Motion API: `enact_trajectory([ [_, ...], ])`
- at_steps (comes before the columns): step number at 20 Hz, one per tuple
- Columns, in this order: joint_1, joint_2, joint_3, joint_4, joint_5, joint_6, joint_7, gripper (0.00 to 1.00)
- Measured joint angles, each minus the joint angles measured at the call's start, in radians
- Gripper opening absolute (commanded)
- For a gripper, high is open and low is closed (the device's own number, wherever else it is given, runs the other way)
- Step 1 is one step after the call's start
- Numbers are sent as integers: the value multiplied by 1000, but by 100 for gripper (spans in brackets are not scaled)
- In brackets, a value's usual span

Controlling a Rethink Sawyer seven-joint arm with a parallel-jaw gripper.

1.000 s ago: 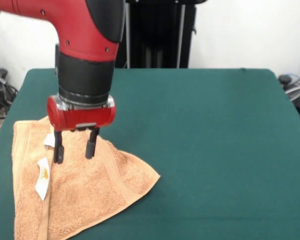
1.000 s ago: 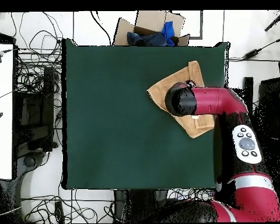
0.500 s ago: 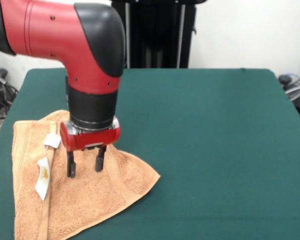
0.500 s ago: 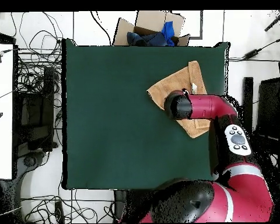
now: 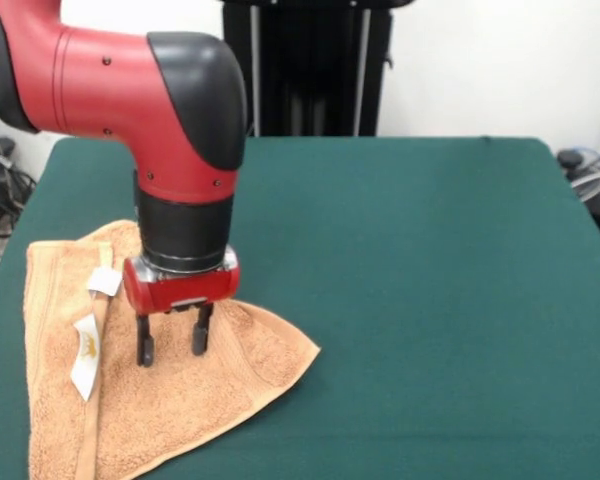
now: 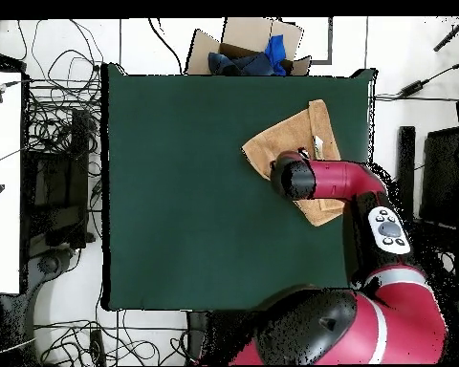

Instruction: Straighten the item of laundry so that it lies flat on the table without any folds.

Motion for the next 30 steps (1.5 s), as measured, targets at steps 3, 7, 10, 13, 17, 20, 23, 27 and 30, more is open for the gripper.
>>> enact_trajectory([
  [3, -16, -9, 0, 8, 3, -1, 0, 100],
  [7, -45, -47, 0, 37, 13, -1, 0, 100],
  [10, -72, -94, -1, 67, 32, 0, 0, 100],
  [13, -80, -121, -1, 74, 43, 7, 0, 100],
  [17, -80, -155, 0, 74, 53, 16, 0, 100],
  [20, -78, -170, 0, 74, 57, 16, 0, 100],
  [23, -76, -170, 0, 74, 56, 16, 0, 100],
  [27, -72, -166, 0, 74, 57, 16, 0, 100],
  [30, -68, -156, 0, 74, 56, 16, 0, 100],
])
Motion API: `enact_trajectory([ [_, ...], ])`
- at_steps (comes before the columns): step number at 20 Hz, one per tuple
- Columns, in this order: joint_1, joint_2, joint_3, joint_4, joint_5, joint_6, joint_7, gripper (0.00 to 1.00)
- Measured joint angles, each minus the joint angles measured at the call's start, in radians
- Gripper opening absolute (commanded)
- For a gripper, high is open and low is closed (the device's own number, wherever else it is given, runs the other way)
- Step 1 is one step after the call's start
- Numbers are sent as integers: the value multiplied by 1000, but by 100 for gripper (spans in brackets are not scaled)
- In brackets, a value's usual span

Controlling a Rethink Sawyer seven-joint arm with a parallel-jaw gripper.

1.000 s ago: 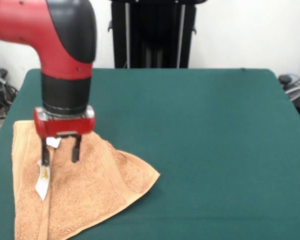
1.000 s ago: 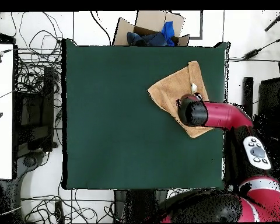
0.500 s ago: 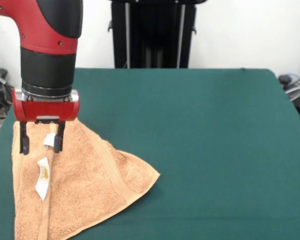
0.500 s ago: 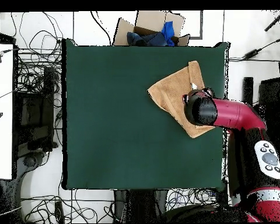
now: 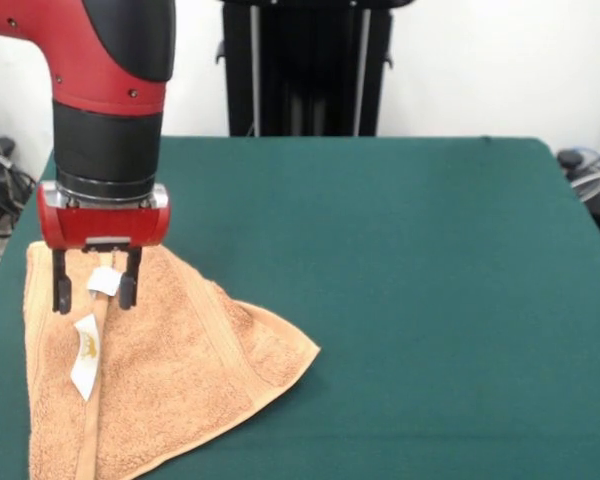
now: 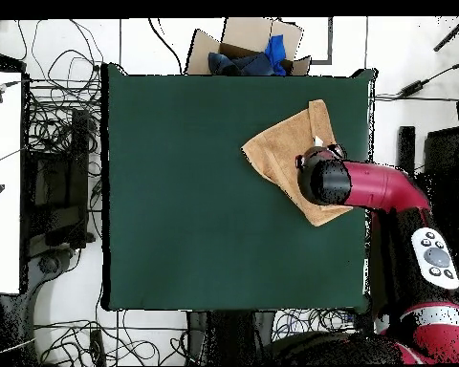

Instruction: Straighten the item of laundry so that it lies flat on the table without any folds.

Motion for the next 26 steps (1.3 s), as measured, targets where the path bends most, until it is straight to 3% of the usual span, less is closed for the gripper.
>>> enact_trajectory([
  [26, -4, 81, 0, -1, -1, 0, 0, 100],
])
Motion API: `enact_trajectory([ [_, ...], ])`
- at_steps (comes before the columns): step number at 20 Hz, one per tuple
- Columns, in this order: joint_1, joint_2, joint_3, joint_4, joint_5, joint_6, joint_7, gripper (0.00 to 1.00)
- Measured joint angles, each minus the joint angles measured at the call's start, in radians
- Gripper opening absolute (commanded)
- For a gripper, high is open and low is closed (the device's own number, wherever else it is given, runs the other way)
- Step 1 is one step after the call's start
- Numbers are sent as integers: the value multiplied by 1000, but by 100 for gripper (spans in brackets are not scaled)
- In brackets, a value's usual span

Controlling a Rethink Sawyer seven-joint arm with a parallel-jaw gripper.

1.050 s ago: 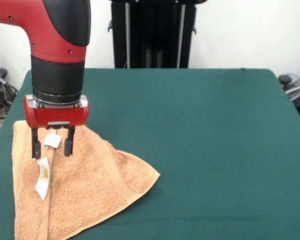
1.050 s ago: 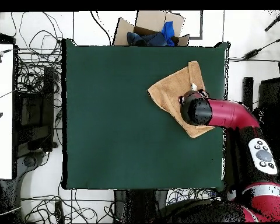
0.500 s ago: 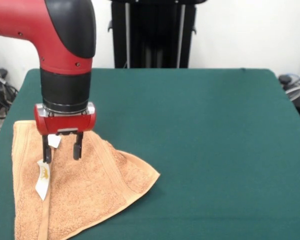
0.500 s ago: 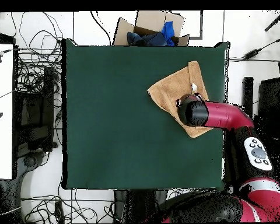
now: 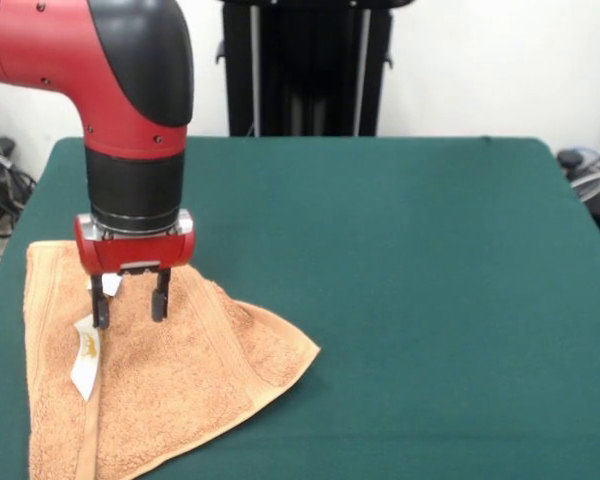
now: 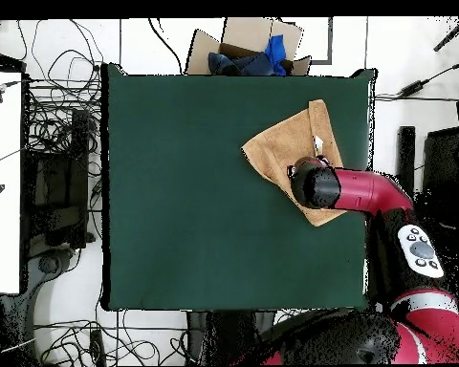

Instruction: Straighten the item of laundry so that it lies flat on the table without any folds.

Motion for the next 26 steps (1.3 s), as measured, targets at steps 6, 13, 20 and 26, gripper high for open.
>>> enact_trajectory([
  [6, 0, 11, 0, 0, 0, 0, 0, 100],
  [13, 0, 24, 0, 0, 0, -1, 0, 100],
  [20, -41, 37, 10, 0, 0, -1, 0, 100],
  [26, -92, 43, 12, -3, 0, -1, 0, 100],
])
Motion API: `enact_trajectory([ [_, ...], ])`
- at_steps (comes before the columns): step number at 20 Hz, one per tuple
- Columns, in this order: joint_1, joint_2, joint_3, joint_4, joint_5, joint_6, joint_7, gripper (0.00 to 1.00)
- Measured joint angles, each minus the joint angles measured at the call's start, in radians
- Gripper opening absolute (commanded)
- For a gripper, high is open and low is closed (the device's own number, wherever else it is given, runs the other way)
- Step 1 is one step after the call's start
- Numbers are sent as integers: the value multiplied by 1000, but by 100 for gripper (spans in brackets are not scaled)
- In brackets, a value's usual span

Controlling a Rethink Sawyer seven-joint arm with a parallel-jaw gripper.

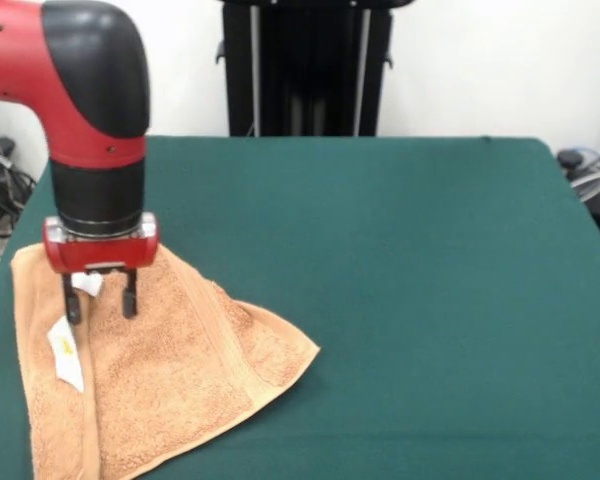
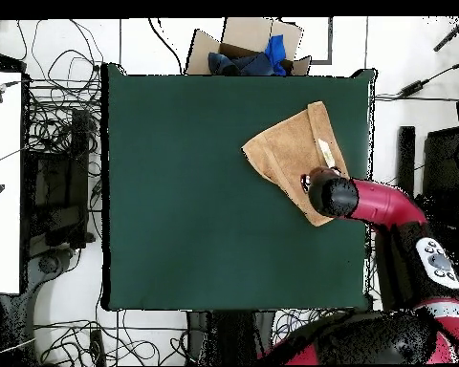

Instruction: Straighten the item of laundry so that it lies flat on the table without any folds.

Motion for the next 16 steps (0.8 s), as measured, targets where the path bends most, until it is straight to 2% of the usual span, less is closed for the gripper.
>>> enact_trajectory([
  [7, -30, 7, 0, -22, 0, 0, 0, 100],
  [16, -30, 27, 2, -43, 0, 0, 0, 100],
])
